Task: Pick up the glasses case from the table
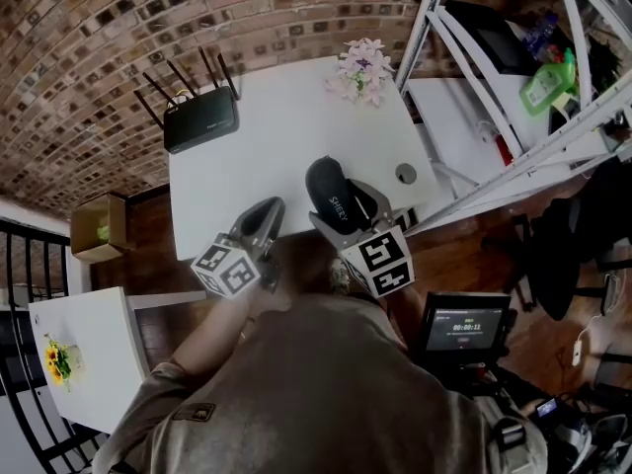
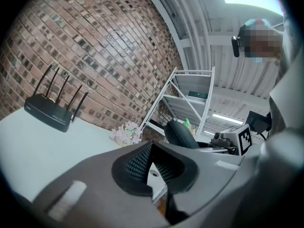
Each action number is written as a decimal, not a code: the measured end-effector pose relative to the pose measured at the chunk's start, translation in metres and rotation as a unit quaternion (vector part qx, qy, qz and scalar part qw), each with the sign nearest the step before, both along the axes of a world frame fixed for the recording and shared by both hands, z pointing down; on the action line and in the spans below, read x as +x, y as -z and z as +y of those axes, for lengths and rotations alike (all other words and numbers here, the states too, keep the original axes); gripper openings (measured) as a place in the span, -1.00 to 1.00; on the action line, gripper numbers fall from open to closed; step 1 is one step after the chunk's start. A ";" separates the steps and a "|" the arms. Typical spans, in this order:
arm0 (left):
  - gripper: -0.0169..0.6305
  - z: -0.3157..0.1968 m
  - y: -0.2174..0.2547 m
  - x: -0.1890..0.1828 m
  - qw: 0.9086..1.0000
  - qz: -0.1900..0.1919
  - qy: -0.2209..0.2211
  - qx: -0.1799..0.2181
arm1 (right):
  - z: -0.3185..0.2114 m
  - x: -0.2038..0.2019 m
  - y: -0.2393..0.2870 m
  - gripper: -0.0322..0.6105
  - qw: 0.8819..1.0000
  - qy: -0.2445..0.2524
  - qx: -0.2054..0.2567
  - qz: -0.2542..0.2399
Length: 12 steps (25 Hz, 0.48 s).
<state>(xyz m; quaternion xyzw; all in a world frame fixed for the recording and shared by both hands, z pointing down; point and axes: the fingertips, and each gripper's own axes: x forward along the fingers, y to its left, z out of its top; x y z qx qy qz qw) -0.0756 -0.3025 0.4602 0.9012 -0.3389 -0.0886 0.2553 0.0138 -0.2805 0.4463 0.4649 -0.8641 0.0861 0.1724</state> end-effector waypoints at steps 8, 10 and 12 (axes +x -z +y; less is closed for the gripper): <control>-0.94 -0.009 -0.001 0.015 1.000 -0.001 -0.014 0.000 | -0.006 0.014 -0.001 0.26 1.000 -0.012 0.004 0.002; -0.94 -0.012 -0.002 0.017 1.000 -0.001 -0.016 -0.001 | -0.009 0.018 -0.003 0.26 1.000 -0.017 0.002 0.002; -0.94 -0.016 -0.003 0.021 1.000 -0.002 -0.018 -0.003 | -0.013 0.022 -0.004 0.26 1.000 -0.020 0.000 0.003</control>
